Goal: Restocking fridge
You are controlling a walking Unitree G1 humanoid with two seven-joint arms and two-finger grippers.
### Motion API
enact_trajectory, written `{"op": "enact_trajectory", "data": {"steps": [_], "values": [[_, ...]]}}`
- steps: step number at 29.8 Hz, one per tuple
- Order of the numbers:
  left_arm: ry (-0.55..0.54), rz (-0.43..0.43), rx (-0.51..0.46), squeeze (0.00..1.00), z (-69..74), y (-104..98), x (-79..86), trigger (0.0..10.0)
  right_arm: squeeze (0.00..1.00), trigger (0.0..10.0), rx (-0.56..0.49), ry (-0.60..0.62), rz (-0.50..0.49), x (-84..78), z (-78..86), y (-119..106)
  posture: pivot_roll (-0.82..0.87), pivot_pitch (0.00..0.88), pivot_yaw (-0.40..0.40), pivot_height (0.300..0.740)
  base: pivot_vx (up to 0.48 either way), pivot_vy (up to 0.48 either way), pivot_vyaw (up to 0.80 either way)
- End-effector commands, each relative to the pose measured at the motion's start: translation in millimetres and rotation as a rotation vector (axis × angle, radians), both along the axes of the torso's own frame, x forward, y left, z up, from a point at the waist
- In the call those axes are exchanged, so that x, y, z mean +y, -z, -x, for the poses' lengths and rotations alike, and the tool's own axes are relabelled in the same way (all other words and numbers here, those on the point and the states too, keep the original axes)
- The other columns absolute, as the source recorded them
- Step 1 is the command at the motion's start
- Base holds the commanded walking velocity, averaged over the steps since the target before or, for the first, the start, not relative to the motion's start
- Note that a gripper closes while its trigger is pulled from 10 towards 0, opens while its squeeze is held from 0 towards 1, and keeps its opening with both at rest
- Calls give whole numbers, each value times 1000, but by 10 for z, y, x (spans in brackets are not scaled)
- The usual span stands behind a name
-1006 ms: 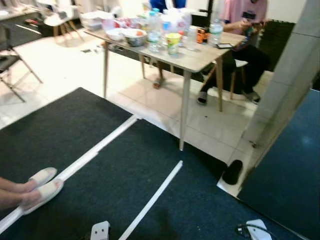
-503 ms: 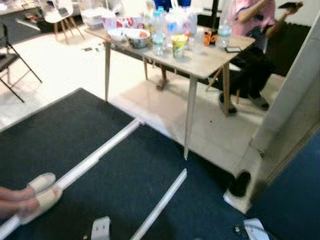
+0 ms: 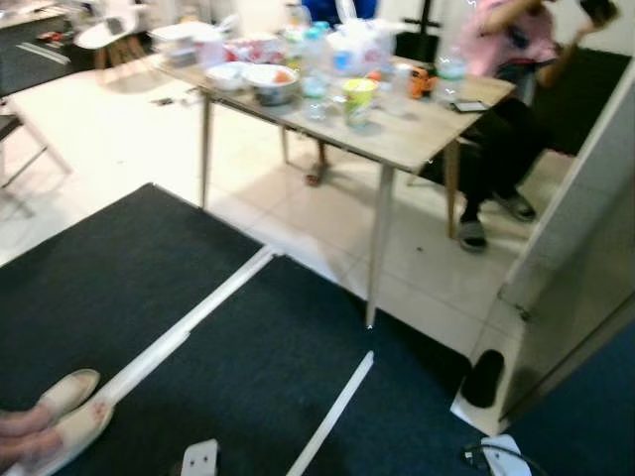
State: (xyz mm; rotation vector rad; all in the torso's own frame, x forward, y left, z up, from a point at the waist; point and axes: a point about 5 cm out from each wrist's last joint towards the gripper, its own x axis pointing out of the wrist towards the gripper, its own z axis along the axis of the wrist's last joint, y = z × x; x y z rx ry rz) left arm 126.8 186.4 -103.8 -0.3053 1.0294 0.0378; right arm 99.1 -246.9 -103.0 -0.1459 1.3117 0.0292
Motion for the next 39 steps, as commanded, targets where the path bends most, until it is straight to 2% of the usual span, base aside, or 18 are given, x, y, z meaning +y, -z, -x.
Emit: {"op": "enact_trajectory", "data": {"steps": [1,39], "values": [[-5,-9,31,0,99,28,31,10000,0,10000,-60,-7,-7,48,-181,-37,-33,0,15,740,307,0,0],[-7,-12,35,0,105,29,41,10000,0,10000,-71,-31,-3,113,-190,-23,-34,0,21,740,313,0,0]]}}
